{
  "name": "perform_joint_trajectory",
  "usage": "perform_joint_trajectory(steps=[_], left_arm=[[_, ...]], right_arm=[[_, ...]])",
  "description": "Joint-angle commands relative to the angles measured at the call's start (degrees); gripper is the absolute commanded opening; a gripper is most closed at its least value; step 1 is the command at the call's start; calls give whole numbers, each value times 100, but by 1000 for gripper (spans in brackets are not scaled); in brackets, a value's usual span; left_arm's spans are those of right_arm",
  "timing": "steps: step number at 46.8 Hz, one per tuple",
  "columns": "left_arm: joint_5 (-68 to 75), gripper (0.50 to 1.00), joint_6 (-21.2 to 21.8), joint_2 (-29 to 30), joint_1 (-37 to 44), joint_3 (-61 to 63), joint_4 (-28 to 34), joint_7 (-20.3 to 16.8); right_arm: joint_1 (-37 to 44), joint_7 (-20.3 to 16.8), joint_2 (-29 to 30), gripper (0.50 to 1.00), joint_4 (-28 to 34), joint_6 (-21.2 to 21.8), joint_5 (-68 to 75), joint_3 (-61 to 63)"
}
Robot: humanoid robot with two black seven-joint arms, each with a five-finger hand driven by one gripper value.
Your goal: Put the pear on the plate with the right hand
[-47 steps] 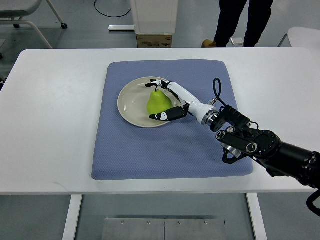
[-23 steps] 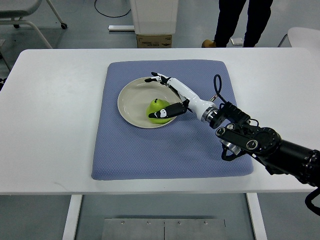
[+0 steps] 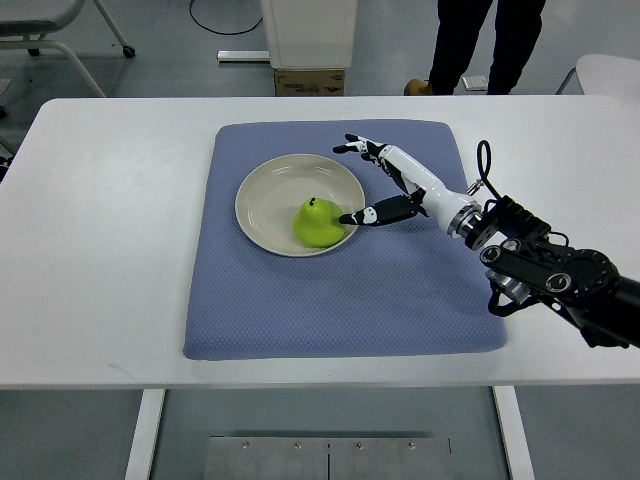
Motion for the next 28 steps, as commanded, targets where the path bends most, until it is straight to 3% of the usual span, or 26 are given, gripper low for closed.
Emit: perform_joint_trajectory(steps=[1,15,28], left_arm=[[1,1000,0,0,0,5,0,1],[1,1000,0,0,0,-4,0,1],[1,1000,0,0,0,-4,0,1]], right_arm=[[-123,4,-92,1000,15,0,5,197],[-449,-83,-347,1000,-11,158,172,1137],[-747,-567,-172,1000,-37,97,946,2587]])
